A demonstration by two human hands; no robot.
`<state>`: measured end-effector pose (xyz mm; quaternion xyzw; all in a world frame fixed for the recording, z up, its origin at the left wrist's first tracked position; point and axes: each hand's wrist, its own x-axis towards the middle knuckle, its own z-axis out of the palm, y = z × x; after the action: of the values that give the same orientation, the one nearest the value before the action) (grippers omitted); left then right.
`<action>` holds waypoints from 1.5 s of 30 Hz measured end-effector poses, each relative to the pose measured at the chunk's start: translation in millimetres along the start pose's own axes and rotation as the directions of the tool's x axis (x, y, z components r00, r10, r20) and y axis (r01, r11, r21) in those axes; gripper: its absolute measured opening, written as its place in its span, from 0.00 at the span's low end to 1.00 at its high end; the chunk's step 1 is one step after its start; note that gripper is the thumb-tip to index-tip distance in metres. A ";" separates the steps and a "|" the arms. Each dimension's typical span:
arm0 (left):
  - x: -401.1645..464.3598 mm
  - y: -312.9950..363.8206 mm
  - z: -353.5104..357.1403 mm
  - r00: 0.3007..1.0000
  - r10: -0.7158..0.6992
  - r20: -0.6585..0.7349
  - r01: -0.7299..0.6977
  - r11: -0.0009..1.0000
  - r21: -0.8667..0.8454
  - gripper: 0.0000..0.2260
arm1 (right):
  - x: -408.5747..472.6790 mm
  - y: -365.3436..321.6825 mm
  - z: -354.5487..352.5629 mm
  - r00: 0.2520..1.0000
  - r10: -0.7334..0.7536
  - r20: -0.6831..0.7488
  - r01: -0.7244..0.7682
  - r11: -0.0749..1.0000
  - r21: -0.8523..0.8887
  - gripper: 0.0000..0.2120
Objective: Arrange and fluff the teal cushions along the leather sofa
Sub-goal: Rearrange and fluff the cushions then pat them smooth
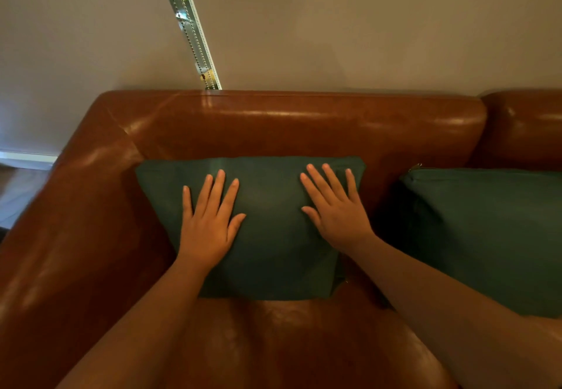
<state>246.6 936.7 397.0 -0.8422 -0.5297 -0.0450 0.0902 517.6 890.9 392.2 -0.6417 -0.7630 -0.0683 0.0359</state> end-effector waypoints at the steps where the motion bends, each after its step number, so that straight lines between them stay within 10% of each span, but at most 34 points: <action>1: 0.6 -4.5 -0.8 1.000 -0.016 0.009 0.016 1.000 0.001 0.28 | -0.4 7.9 -0.7 1.000 0.014 0.013 -0.014 1.000 -0.022 0.28; 11: 20.5 -7.0 -24.3 0.963 -0.269 -0.005 0.266 0.953 -0.145 0.27 | -54.0 113.8 -34.7 0.945 0.321 -0.063 -0.324 0.944 -0.059 0.26; 17: 53.6 89.0 -38.3 1.000 0.015 0.010 -0.013 0.987 -0.162 0.29 | -97.5 168.9 -46.0 0.859 0.512 -0.004 -0.512 0.859 -0.002 0.28; 33: 85.9 139.6 -40.4 0.987 -0.110 0.118 0.131 0.974 -0.186 0.29 | -109.1 225.6 -34.0 0.871 0.468 0.150 -0.489 0.856 0.170 0.25; 45: 122.2 446.0 -84.1 0.996 0.084 -0.010 -0.082 0.931 -0.356 0.28 | -252.1 443.5 -69.7 0.820 0.572 -0.027 -0.564 0.815 0.133 0.25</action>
<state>702.9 839.4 453.8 -0.8664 -0.4769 -0.1338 -0.0634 995.6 708.8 451.0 -0.8343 -0.5378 -0.0297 0.1178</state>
